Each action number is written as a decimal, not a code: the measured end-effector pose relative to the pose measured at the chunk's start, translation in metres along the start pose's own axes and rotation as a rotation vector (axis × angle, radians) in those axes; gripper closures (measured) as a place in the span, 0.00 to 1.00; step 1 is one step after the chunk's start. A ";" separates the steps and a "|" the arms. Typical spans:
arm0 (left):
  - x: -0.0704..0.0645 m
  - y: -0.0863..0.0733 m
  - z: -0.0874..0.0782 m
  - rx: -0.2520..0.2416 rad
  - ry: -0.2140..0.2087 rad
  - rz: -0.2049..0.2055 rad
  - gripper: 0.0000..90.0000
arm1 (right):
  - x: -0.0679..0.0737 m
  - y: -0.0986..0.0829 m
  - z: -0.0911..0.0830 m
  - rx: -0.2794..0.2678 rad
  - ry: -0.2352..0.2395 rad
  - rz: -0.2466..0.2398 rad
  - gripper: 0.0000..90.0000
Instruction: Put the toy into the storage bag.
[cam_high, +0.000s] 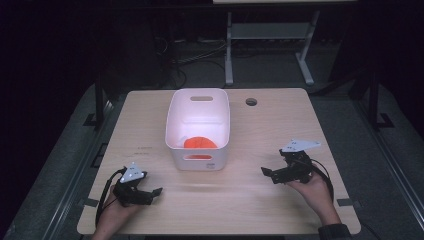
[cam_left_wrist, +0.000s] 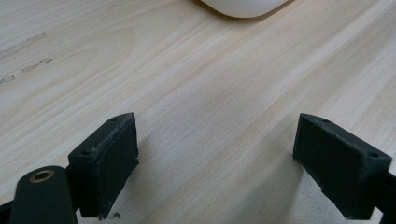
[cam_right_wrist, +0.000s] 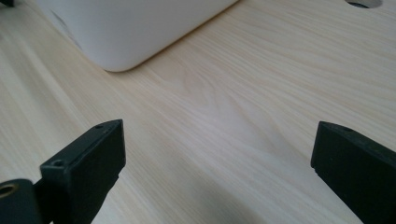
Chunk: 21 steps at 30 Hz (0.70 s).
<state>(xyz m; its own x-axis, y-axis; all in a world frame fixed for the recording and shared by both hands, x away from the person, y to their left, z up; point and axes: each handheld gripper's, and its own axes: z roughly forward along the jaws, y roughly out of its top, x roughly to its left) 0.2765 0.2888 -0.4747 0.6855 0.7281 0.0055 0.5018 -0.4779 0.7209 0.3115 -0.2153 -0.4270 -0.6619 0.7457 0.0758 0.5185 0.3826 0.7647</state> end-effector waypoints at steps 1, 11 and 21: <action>0.000 0.000 0.000 0.001 0.000 0.001 0.15 | -0.001 -0.003 0.000 -0.002 -0.008 0.001 0.03; 0.000 0.000 0.000 0.000 0.000 0.000 0.15 | -0.007 -0.032 -0.002 0.001 -0.068 0.037 0.03; 0.000 0.000 0.000 0.000 0.000 0.000 0.15 | -0.010 -0.052 0.000 0.025 -0.103 0.054 0.03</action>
<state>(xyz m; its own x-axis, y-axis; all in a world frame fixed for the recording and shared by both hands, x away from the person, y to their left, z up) 0.2765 0.2887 -0.4747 0.6854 0.7281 0.0053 0.5019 -0.4778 0.7210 0.2910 -0.2427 -0.4671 -0.5744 0.8171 0.0490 0.5659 0.3532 0.7450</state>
